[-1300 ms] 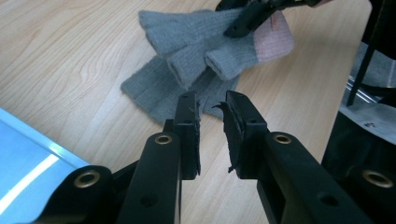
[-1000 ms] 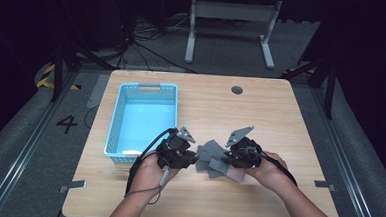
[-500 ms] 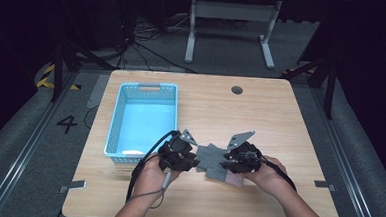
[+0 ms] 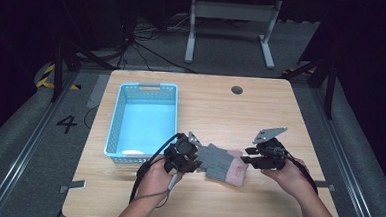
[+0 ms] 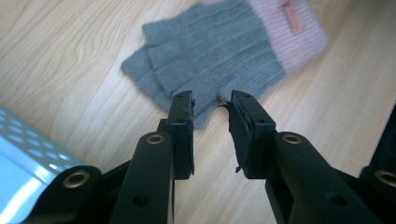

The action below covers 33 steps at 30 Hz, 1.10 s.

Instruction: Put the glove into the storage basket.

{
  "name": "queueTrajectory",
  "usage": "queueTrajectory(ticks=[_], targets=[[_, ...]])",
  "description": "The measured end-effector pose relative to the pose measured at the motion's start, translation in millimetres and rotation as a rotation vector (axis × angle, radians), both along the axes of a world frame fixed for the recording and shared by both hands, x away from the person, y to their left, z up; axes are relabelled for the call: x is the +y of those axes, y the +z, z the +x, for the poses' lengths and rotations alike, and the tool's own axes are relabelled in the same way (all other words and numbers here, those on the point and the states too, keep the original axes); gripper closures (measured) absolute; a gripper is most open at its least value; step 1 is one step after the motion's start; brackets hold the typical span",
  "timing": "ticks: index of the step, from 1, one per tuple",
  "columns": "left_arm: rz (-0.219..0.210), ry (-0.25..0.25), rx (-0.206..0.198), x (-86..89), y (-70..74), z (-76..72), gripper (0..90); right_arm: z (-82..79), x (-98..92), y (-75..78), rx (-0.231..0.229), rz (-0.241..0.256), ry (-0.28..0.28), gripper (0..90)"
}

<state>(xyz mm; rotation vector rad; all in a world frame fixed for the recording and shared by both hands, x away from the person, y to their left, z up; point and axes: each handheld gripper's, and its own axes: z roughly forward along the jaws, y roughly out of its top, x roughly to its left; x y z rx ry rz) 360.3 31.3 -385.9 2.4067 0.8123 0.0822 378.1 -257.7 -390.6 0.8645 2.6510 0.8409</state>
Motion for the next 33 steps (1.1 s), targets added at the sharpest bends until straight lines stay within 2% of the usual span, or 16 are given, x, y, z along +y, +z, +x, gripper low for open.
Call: queueTrajectory(ticks=[3, 7, 10, 12, 13, 14, 16, 19, 24, 25, 33], targets=[[-0.009, -0.009, 0.02, 0.6, -2.9, 3.2, 73.7, 1.8, -9.6, -3.4, 0.007, -0.027, -0.014, 61.8], [-0.005, -0.021, 0.024, -0.2, -5.1, 5.6, 74.1, 4.3, -15.9, -7.5, 0.017, -0.059, -0.008, 63.4], [-0.015, -0.042, 0.036, -0.9, -8.1, 7.9, 73.3, 5.4, -18.9, -10.5, 0.043, -0.08, -0.005, 64.5], [-0.009, -0.058, 0.045, -2.5, -11.2, 9.1, 72.2, 5.8, -19.4, -12.4, 0.057, -0.091, 0.004, 65.0], [0.0, -0.066, 0.039, -3.9, -12.3, 9.3, 72.2, 5.8, -19.4, -12.4, 0.057, -0.091, 0.004, 65.0], [0.031, -0.084, 0.027, -7.4, -15.8, 9.6, 72.4, 5.4, -18.4, -14.3, 0.073, -0.104, 0.02, 65.8], [0.037, -0.087, 0.028, -8.1, -17.1, 10.1, 72.3, 4.1, -17.1, -15.4, 0.076, -0.114, 0.036, 65.9], [0.053, -0.063, 0.031, -10.2, -22.6, 11.3, 70.0, 2.1, -15.4, -17.5, 0.084, -0.131, 0.053, 66.3], [0.093, -0.014, 0.029, -13.8, -26.9, 13.4, 66.6, 1.0, -16.3, -20.1, 0.104, -0.132, 0.062, 66.1], [0.112, -0.024, 0.032, -14.6, -27.7, 14.3, 66.6, 0.7, -16.5, -20.2, 0.111, -0.129, 0.062, 66.1], [0.146, -0.026, 0.072, -23.1, -34.9, 16.2, 64.4, -1.7, -16.7, -24.0, 0.122, -0.152, 0.068, 65.6]])
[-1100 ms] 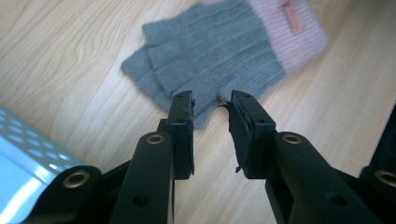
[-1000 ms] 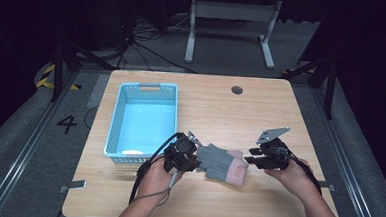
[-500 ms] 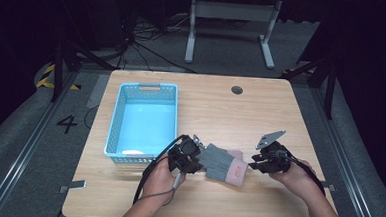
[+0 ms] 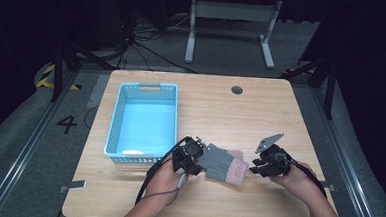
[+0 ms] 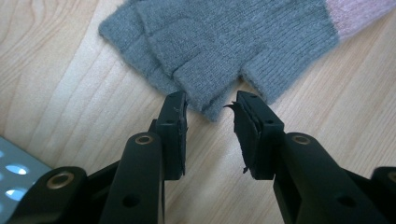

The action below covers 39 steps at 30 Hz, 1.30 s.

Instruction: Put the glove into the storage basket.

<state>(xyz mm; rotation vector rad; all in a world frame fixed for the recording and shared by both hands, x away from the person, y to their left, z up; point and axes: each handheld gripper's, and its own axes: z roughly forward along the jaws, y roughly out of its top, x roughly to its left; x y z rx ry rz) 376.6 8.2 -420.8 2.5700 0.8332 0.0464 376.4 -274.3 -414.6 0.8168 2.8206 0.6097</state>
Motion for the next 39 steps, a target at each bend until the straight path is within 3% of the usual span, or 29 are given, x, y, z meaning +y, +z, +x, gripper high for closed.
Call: queueTrajectory(ticks=[3, 7, 13, 16, 25, 39], targets=[[0.043, 0.015, -0.006, -3.7, -2.1, 0.0, 63.5, -0.8, 0.7, -1.3, 0.001, -0.002, 0.003, 65.3], [0.06, 0.016, 0.015, -6.3, -5.9, 1.5, 62.9, -1.1, 0.9, -2.9, 0.006, -0.012, 0.005, 65.3], [0.035, 0.017, 0.045, -4.8, -8.8, 5.3, 61.6, -1.2, 2.1, -3.4, 0.002, -0.012, 0.011, 65.4], [-0.015, 0.025, 0.077, -4.8, -10.4, 7.3, 61.1, -1.1, 4.4, -6.2, 0.008, -0.017, 0.013, 65.7], [-0.003, 0.03, 0.084, -5.3, -13.3, 9.2, 66.1, -2.0, 8.9, -7.0, -0.001, -0.023, 0.04, 66.7], [0.013, 0.027, 0.082, -6.5, -14.3, 8.5, 64.7, -1.4, 4.4, 0.3, 0.003, 0.026, 0.026, 65.8]])
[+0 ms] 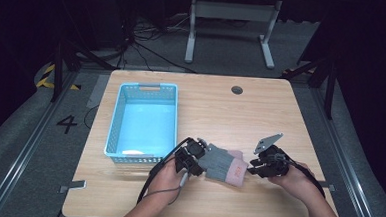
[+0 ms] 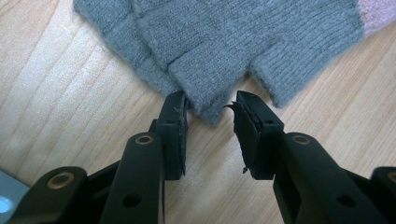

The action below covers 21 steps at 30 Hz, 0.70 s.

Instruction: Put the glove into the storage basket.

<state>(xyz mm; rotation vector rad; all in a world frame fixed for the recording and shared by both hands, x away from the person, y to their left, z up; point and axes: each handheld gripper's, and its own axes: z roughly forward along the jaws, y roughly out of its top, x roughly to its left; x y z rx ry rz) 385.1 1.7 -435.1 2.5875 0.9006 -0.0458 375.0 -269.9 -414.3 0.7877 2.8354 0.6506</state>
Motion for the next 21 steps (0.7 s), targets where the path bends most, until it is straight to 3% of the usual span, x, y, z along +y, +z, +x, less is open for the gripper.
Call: queueTrajectory(ticks=[5, 7, 10, 16, 21], targets=[[-0.001, 0.0, 0.002, -0.9, -0.6, 0.0, 64.2, 2.7, 0.6, -1.9, -0.005, 0.021, -0.02, 63.2], [-0.001, -0.001, 0.002, -1.2, -0.6, -0.2, 63.7, 4.6, 2.6, -4.8, 0.019, 0.032, -0.044, 63.9], [-0.01, -0.003, 0.008, -0.7, -0.9, 0.7, 63.4, 2.9, 5.5, -5.4, 0.005, 0.021, -0.014, 72.4], [-0.02, -0.002, 0.013, 0.1, -1.2, 1.4, 63.6, 2.1, 6.0, -5.2, 0.003, 0.022, -0.015, 75.4], [-0.028, -0.007, -0.009, -1.3, 0.7, -0.3, 64.9, 0.2, 12.1, -7.5, -0.016, -0.011, -0.018, 83.3]])
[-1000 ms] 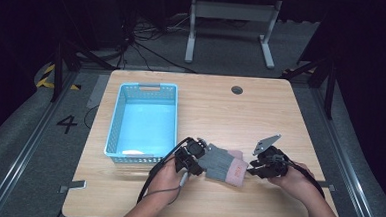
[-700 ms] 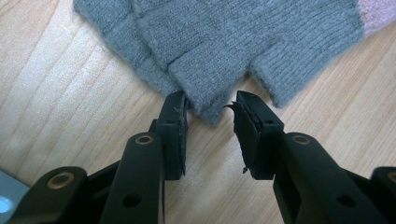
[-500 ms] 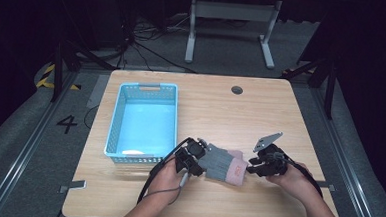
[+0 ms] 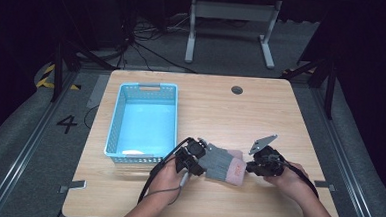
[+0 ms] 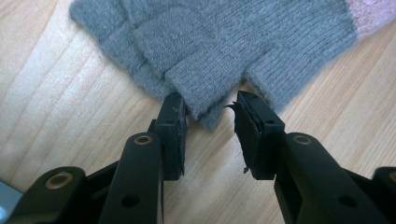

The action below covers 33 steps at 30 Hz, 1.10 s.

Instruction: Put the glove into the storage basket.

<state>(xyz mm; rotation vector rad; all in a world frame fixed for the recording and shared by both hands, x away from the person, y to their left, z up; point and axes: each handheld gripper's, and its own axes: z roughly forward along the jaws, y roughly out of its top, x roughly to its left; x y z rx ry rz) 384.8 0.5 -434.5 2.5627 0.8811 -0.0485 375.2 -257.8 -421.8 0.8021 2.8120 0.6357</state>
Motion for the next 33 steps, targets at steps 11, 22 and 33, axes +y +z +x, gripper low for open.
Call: queueTrajectory(ticks=[11, 22, 33], targets=[[-0.001, 0.002, -0.021, -2.5, 1.0, -0.8, 71.5, -0.4, -0.3, 0.0, -0.001, 0.002, 0.0, 83.7], [-0.016, -0.017, -0.063, 0.0, 17.7, -9.0, 85.1, -3.9, -3.4, 12.5, -0.025, 0.027, -0.002, 85.1], [-0.05, -0.01, -0.074, 5.5, 28.4, -21.1, 85.2, 9.7, -7.0, 34.4, -0.086, 0.093, -0.034, 85.6]])
